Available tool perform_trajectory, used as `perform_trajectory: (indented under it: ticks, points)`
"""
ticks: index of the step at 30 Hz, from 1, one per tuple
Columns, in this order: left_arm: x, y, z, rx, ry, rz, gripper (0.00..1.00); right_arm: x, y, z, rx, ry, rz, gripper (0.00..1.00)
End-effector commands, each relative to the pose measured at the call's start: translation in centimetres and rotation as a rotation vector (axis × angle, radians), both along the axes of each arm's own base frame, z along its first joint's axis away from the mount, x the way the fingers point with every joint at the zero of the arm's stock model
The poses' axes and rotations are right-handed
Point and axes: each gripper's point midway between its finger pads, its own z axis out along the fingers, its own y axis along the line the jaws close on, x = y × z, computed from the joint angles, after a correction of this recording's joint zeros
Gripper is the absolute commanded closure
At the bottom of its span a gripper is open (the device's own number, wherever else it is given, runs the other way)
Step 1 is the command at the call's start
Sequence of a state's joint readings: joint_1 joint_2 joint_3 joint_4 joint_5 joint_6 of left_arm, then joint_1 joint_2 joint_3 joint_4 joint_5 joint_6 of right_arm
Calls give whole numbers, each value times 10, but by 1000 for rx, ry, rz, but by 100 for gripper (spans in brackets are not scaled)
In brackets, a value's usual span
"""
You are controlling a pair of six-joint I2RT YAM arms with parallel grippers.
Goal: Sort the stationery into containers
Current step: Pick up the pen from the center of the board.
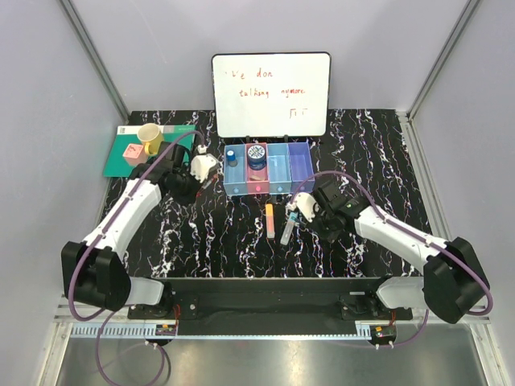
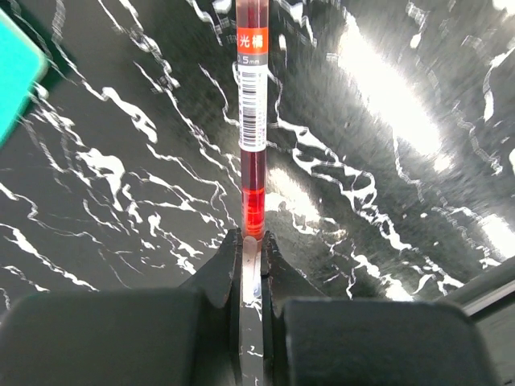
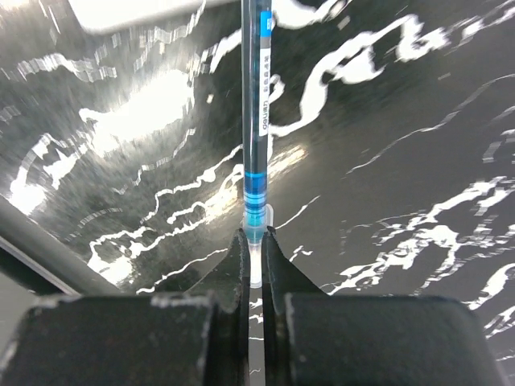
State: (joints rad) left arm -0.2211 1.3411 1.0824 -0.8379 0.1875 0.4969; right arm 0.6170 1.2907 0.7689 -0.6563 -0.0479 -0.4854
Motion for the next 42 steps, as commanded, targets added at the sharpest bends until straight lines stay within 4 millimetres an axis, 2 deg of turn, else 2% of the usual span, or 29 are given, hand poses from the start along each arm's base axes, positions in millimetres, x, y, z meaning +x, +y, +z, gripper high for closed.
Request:
perform_trajectory:
  ticks: [1,5,8,11,13,14,16,17,18,19,20,21,22,23,24,25,26,27,28,29,30,35,40,42]
  points:
    - [14,-17,47,-115,-94,16,100,13,17,36,94,-29,-69,100]
    - [25,-33,72,-197,-132,-3,100,30,31,66,171,-81,-131,100]
    - [36,-46,87,-268,-137,-3,100,46,42,81,225,-119,-183,100]
    - [47,-61,102,-341,-145,-5,100,65,53,93,275,-155,-222,100]
    - [55,-68,111,-378,-168,-2,100,79,58,93,296,-158,-264,100]
    - [59,-72,117,-389,-186,-7,100,88,63,101,320,-171,-275,100]
    - [65,-77,125,-415,-218,0,100,103,69,98,346,-154,-320,100]
    - [67,-80,128,-424,-228,1,100,113,75,109,374,-168,-328,100]
    - [68,-83,130,-436,-231,8,100,120,79,101,369,-144,-342,100]
    - [71,-85,133,-445,-249,5,100,126,85,101,395,-130,-362,100]
    - [73,-89,132,-449,-248,3,100,140,88,112,426,-142,-381,100]
    - [74,-91,133,-453,-248,9,100,148,93,102,424,-115,-397,100]
    - [76,-95,135,-458,-253,6,100,155,98,103,448,-100,-419,100]
    - [78,-97,137,-464,-260,6,100,170,102,115,480,-119,-431,100]
    - [80,-98,137,-469,-258,16,100,179,106,105,479,-98,-447,100]
    - [82,-101,140,-475,-273,12,100,192,112,119,513,-119,-451,100]
    - [85,-102,144,-480,-285,13,100,200,113,119,524,-113,-468,100]
    - [86,-103,146,-483,-296,11,100,207,116,108,520,-90,-484,100]
    - [88,-105,151,-488,-309,6,100,217,120,116,542,-100,-490,100]
    - [90,-106,152,-483,-316,8,100,222,120,115,544,-101,-493,100]
    - [90,-107,152,-488,-316,10,100,228,120,106,530,-93,-506,100]
    - [90,-111,151,-489,-313,4,100,236,119,100,531,-81,-505,100]
    - [81,-119,150,-448,-342,-65,100,224,104,98,503,-83,-503,100]
    - [80,-120,148,-426,-352,-74,100,219,101,105,509,-96,-506,100]
